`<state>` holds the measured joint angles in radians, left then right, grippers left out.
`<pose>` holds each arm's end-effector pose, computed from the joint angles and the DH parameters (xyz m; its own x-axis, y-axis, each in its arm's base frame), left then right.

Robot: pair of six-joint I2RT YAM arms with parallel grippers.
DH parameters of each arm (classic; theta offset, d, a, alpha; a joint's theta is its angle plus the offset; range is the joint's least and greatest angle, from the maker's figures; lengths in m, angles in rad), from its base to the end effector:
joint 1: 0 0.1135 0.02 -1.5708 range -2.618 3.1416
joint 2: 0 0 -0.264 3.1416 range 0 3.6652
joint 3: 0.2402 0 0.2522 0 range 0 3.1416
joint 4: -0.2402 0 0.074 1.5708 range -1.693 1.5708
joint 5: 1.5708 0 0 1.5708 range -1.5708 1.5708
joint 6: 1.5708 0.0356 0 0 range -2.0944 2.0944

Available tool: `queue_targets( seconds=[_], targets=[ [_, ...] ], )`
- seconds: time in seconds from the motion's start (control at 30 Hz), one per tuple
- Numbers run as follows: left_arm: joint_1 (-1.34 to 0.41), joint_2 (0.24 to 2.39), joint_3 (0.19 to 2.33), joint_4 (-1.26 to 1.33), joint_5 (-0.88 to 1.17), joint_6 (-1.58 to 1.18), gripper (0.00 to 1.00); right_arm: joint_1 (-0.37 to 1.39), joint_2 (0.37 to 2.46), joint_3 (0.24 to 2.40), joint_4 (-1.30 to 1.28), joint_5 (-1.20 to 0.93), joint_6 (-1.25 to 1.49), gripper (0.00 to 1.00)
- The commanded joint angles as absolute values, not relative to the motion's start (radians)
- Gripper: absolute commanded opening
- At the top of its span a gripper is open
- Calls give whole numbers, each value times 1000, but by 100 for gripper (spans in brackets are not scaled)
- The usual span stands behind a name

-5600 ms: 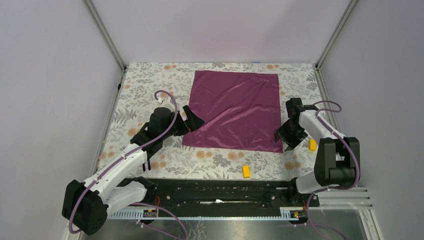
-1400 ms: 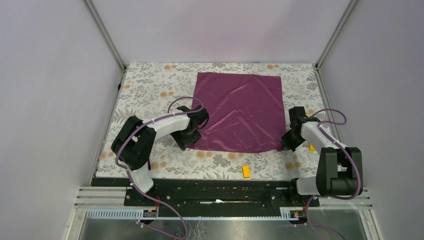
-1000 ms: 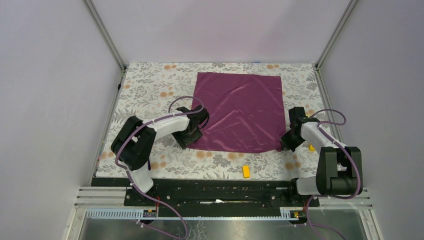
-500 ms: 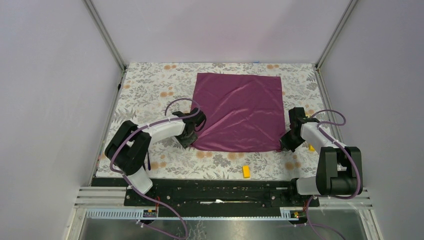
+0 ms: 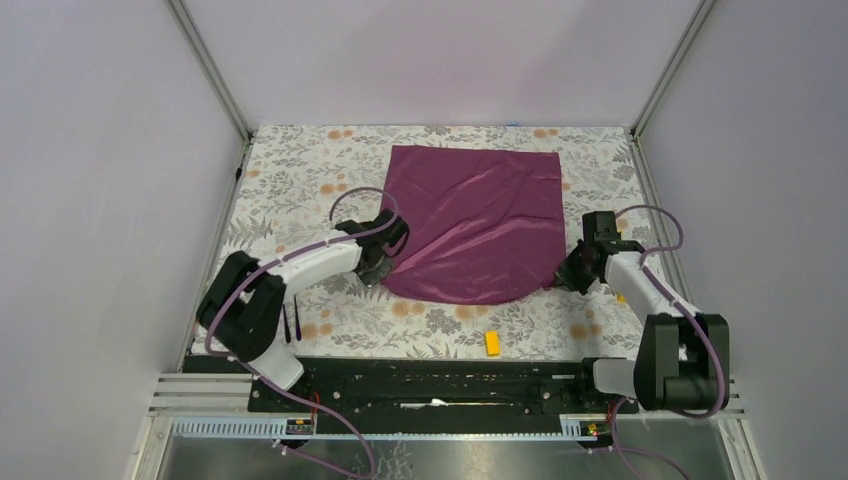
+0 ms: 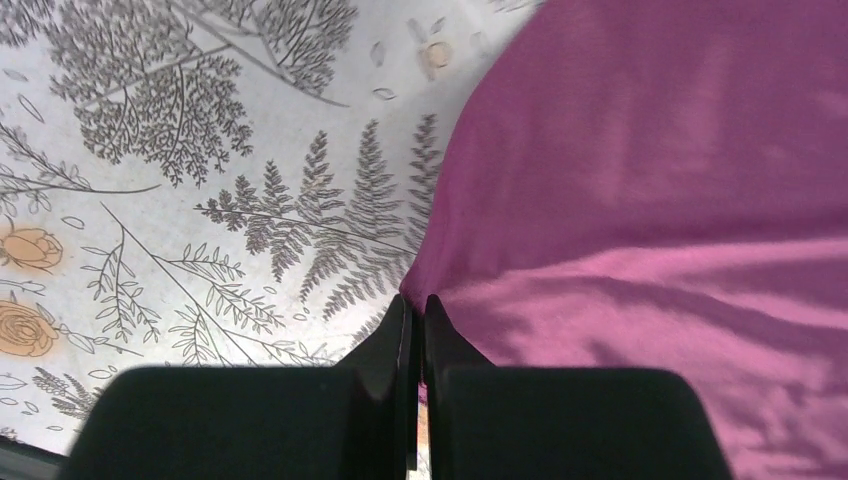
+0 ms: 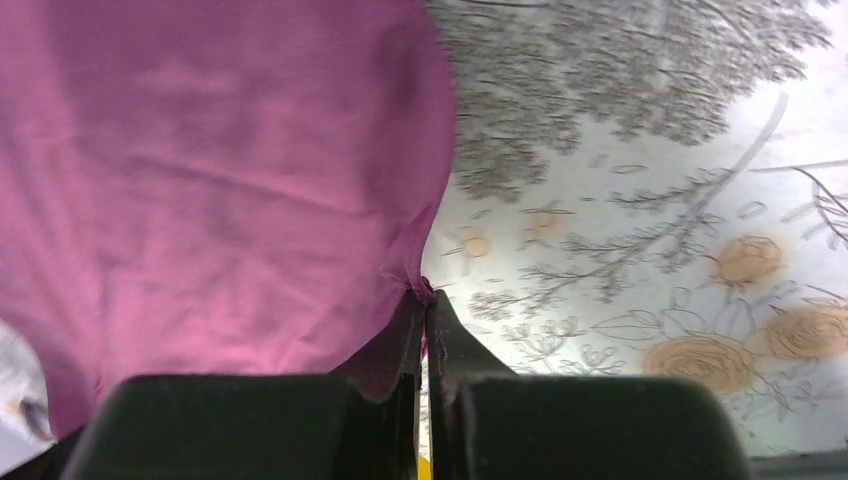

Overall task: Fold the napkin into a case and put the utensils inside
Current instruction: Fold and flatten the napkin at the center of the board.

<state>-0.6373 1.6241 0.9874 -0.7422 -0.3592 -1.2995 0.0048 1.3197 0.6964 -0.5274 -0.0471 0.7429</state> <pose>0.2382 -0.1608 0.1744 -0.6962 -0.6068 -0.3836 -0.6252 0.7751 -0.0913 0.2330 0.0028 0.1749 -0.6887 0.6724 -0.2713 0.5999 0.7386 0.3075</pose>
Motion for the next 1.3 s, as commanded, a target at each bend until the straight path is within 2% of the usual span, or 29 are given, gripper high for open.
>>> queue_targets(
  seconds=[0.0, 0.33, 0.5, 0.63, 0.8, 0.93, 1.13, 1.27],
  targets=[
    [-627, 1470, 1083, -684, -381, -1136, 0, 6, 1160, 765, -450, -184, 622, 0],
    [-624, 1067, 1246, -438, -158, -758, 0, 6, 697, 1077, -500, -270, 547, 0],
    [-625, 954, 1371, -353, -21, -650, 0, 6, 591, 1266, -526, -264, 551, 0],
    [-626, 931, 1450, -310, -24, -618, 0, 6, 595, 1371, -531, -158, 573, 0],
    [-626, 1027, 1521, -326, -270, -599, 0, 6, 738, 1416, -559, 94, 599, 0],
    [-606, 1229, 1634, -387, -438, -602, 0, 6, 926, 1408, -497, 154, 606, 0],
    [-467, 1535, 1784, -399, -333, -618, 0, 6, 1255, 1439, -363, 164, 579, 0],
    [-395, 1689, 1743, -242, -257, -603, 0, 6, 1487, 1490, -269, 181, 535, 0]
  ],
)
